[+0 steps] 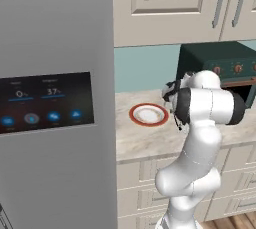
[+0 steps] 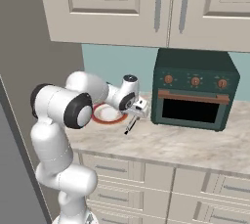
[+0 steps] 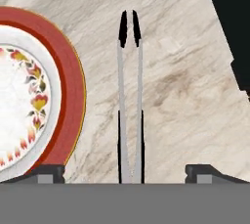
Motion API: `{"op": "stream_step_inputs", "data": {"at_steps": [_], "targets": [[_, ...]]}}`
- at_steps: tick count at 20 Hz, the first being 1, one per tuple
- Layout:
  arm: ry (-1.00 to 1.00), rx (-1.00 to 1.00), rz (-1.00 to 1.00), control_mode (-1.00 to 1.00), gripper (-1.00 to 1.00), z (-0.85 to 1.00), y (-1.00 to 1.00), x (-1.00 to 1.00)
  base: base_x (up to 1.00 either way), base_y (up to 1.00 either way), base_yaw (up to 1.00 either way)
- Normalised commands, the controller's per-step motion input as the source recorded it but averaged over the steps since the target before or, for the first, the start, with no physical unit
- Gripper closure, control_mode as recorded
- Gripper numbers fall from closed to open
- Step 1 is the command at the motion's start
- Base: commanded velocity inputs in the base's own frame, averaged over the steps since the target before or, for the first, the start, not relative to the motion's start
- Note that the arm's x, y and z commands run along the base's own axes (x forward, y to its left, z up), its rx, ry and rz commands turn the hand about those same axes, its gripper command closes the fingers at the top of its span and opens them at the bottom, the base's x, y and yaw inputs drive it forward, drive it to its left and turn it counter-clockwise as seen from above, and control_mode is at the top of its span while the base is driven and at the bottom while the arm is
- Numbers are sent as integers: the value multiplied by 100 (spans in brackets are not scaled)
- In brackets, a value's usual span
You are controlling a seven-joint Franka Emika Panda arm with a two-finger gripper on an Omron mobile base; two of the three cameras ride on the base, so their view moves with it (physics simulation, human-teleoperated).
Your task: Pick up the tongs from the counter and place them near the plate next to the oven.
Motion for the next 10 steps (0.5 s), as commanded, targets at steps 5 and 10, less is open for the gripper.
{"op": "stream_step_inputs", "data": {"at_steps": [5, 10], "targets": [[-20, -7, 2, -100, -100, 10, 31, -81, 0, 0, 0], [-24, -16, 12, -100, -100, 18, 29, -72, 0, 0, 0]]}}
